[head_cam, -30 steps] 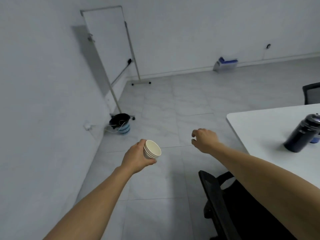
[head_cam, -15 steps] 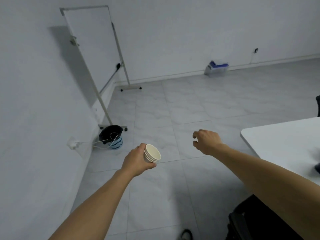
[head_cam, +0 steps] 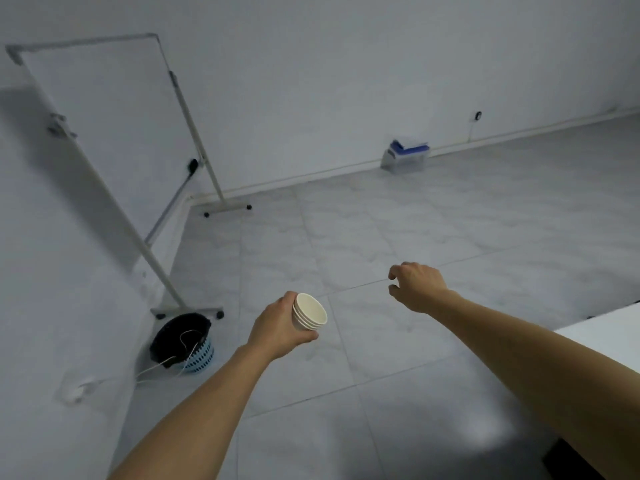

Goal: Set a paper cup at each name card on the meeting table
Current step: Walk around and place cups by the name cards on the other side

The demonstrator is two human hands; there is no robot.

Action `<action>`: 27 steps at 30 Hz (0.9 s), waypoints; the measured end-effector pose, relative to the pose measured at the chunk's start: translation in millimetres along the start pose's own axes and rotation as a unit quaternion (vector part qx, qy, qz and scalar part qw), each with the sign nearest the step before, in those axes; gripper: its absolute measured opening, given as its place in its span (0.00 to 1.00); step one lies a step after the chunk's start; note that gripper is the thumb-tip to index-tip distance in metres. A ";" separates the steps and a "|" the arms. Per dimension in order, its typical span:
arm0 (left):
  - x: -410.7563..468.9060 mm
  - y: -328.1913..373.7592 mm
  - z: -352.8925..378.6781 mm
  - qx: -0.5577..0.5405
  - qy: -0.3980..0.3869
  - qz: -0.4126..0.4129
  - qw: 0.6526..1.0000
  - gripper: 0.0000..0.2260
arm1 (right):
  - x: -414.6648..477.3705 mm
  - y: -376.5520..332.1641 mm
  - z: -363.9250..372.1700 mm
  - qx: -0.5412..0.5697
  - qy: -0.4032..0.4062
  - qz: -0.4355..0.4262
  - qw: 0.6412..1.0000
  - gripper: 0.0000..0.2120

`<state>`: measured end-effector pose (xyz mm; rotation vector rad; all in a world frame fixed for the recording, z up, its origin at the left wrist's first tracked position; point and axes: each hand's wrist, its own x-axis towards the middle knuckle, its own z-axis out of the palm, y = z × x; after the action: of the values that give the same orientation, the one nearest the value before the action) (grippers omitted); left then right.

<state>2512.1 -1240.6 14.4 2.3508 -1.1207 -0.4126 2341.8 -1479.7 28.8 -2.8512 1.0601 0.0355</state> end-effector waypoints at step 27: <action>615.1 224.2 154.0 0.033 -0.248 0.296 0.922 0.30 | 339.1 321.7 6.9 0.071 -0.021 0.382 0.921 0.17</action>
<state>2676.3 -1891.7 -23.2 1.8589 -2.0230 -0.7680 2388.8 -1941.7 -24.6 -2.1269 1.9861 0.0708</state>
